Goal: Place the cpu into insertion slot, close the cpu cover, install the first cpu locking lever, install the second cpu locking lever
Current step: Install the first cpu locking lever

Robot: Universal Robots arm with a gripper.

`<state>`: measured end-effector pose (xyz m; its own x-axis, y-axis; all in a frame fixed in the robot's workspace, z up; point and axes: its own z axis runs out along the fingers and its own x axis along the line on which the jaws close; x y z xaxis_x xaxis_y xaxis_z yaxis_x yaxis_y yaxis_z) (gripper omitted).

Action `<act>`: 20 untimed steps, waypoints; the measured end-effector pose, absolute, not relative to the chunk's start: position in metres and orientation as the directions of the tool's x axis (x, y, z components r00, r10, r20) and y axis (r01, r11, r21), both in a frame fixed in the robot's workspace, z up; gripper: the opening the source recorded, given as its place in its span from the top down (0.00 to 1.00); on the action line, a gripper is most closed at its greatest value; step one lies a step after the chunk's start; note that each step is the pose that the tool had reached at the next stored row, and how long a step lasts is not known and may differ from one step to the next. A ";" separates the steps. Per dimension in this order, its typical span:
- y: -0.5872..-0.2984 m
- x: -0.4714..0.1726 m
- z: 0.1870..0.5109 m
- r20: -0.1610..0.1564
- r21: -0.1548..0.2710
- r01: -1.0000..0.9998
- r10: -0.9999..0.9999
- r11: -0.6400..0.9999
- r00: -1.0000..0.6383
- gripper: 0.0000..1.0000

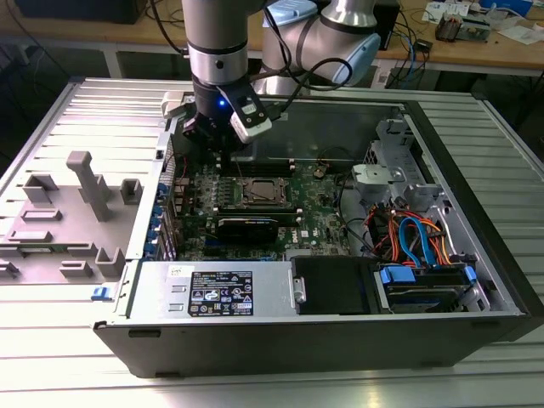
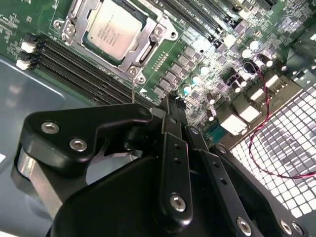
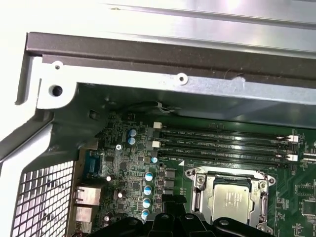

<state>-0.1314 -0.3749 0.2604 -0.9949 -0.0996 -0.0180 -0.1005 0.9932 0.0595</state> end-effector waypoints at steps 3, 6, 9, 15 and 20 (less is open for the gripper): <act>-0.371 -0.131 0.260 -0.018 0.059 -0.101 -0.100 0.993 -0.995 0.89; -0.367 -0.131 0.260 -0.018 0.060 -0.102 -0.101 0.993 -0.995 0.89; -0.364 -0.131 0.260 -0.018 0.060 -0.105 -0.104 0.993 -0.994 0.89; -0.358 -0.132 0.260 -0.027 0.059 -0.110 -0.109 0.992 -0.994 0.89; -0.355 -0.131 0.259 -0.033 0.058 -0.111 -0.109 0.992 -0.994 0.89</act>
